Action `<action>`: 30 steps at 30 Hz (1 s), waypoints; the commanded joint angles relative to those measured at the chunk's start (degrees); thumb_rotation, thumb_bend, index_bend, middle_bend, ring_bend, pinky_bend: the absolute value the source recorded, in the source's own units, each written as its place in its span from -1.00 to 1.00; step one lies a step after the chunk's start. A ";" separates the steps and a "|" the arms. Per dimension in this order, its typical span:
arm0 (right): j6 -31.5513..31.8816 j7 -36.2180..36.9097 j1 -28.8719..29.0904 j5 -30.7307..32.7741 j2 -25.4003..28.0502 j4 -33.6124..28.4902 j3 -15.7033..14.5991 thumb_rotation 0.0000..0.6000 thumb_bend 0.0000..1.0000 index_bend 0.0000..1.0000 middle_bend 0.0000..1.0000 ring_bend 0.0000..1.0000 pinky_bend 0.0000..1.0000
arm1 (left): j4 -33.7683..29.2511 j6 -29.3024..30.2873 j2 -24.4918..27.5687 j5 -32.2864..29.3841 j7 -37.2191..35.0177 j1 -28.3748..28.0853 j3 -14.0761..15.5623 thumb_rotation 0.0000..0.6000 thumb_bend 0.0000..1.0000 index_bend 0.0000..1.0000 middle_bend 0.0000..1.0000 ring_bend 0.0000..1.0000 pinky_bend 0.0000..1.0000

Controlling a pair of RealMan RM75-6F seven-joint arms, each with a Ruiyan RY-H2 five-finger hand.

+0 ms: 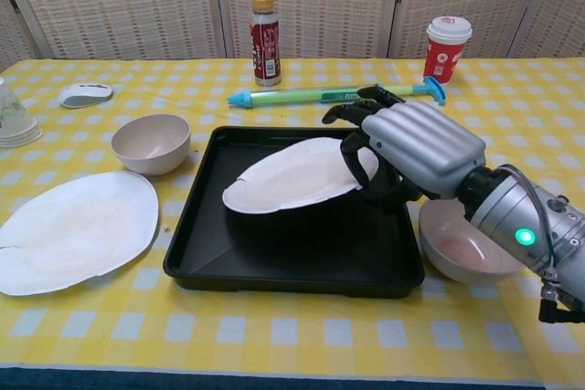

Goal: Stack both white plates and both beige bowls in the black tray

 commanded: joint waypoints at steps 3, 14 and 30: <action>-2.39 0.59 0.71 1.34 1.55 -2.35 -0.30 1.00 -0.09 -0.43 -1.00 -0.86 -1.00 | 1.83 1.74 -0.73 2.03 -1.48 0.09 -0.02 1.00 -0.50 -1.00 -0.97 -1.00 -1.00; -10.71 -8.78 1.67 7.32 9.17 -14.54 0.27 1.00 -0.56 -1.00 -1.00 -1.00 -1.00 | 1.10 1.43 -0.10 0.50 -1.52 0.40 -0.42 1.00 -0.50 -1.00 -0.97 -1.00 -1.00; -4.85 -3.28 -3.53 6.88 24.99 -34.93 -1.26 1.00 -0.64 -1.00 -1.00 -1.00 -1.00 | 0.51 1.45 -0.15 1.42 -0.41 0.69 0.11 1.00 -0.51 -1.00 -0.97 -1.00 -1.00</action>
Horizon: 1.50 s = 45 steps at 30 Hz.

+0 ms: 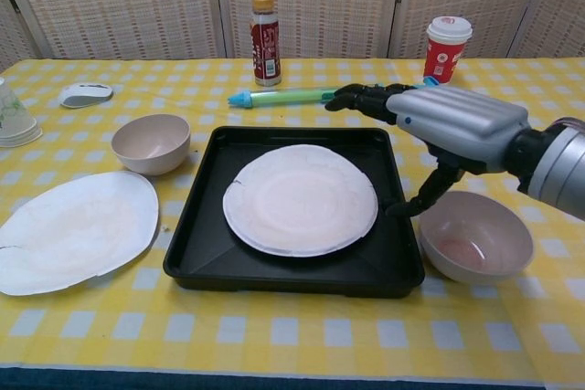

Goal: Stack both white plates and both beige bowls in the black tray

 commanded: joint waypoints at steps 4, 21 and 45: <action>17.52 5.27 -9.77 -9.10 8.84 -4.07 -4.49 1.00 -0.64 -1.00 -1.00 -1.00 -1.00 | -0.71 -1.22 -0.27 1.36 2.26 -0.27 1.01 1.00 -0.51 -0.96 -0.97 -1.00 -1.00; 40.98 16.63 -28.71 -12.29 18.09 3.56 -9.49 1.00 -0.64 -1.00 -1.00 -1.00 -1.00 | 2.42 -8.34 -9.37 4.93 11.25 -0.69 6.21 1.00 -0.51 -0.72 -0.86 -0.95 -0.80; 39.53 19.65 -29.49 -14.62 16.24 6.18 -6.57 1.00 -0.64 -1.00 -1.00 -1.00 -1.00 | 22.12 -10.89 -25.57 7.42 10.99 -5.07 4.79 1.00 -0.51 -0.02 1.00 0.91 1.00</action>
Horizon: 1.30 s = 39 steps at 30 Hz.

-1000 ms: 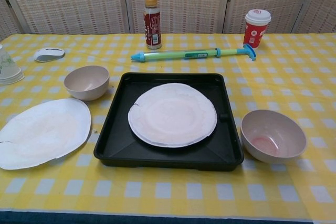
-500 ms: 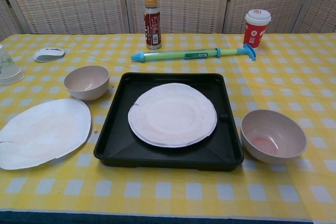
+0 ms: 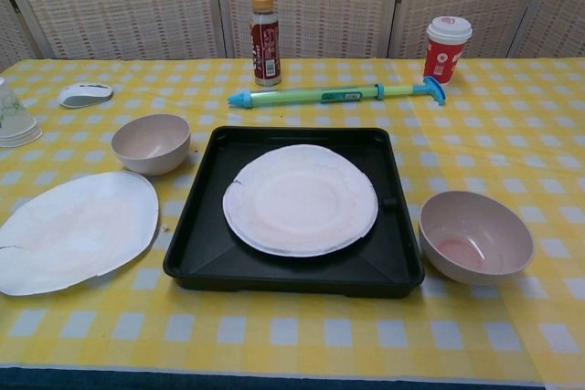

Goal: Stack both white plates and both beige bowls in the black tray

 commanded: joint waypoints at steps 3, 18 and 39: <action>-0.28 0.25 -0.18 0.08 0.00 0.03 0.40 1.00 -0.65 -1.00 -1.00 -1.00 -1.00 | 2.12 -1.03 -2.78 -1.48 -1.92 -0.76 -0.28 1.00 -0.51 0.00 1.00 0.94 1.00; -2.45 0.16 -0.33 -0.05 -0.24 -0.14 0.66 1.00 -0.64 -1.00 -1.00 -1.00 -1.00 | 10.49 -0.55 -10.04 -0.98 -8.41 -3.45 0.07 1.00 -0.51 0.04 1.00 0.98 1.00; -4.59 -0.07 -0.27 0.59 -0.10 -0.23 1.29 1.00 -0.64 -1.00 -1.00 -1.00 -1.00 | 18.53 -2.03 -15.31 -3.49 -14.31 -6.14 0.02 1.00 -0.36 0.09 1.00 1.00 1.00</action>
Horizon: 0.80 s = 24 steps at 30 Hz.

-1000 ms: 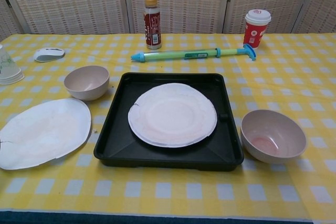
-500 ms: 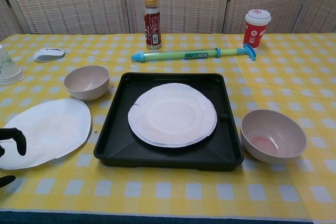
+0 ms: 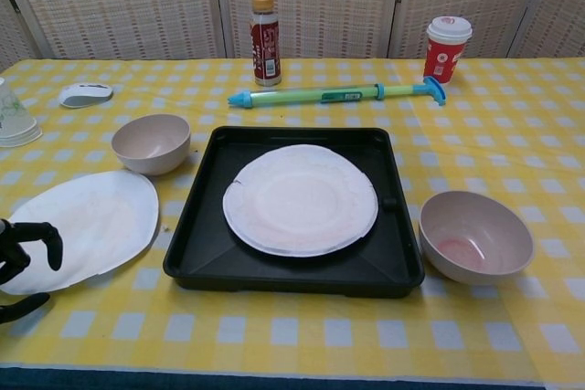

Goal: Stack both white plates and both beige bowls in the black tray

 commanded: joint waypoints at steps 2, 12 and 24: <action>-0.46 -0.41 0.01 0.26 0.35 -0.25 0.09 1.00 -0.64 -1.00 -1.00 -1.00 -1.00 | 0.62 -0.71 -0.32 -0.67 -0.50 -0.51 -0.03 1.00 -0.36 0.09 1.00 1.00 1.00; -1.01 -0.03 0.07 0.13 0.61 -0.49 0.14 1.00 -0.65 -1.00 -1.00 -1.00 -1.00 | 1.02 0.71 -1.30 -0.97 -0.27 -0.17 0.60 1.00 -0.36 0.08 1.00 1.00 1.00; -1.02 0.24 -0.09 -0.01 0.91 -0.84 0.23 1.00 -0.64 -1.00 -1.00 -1.00 -1.00 | 4.42 0.37 -3.62 -2.14 -1.95 -0.89 0.12 1.00 -0.36 -0.02 1.00 1.00 1.00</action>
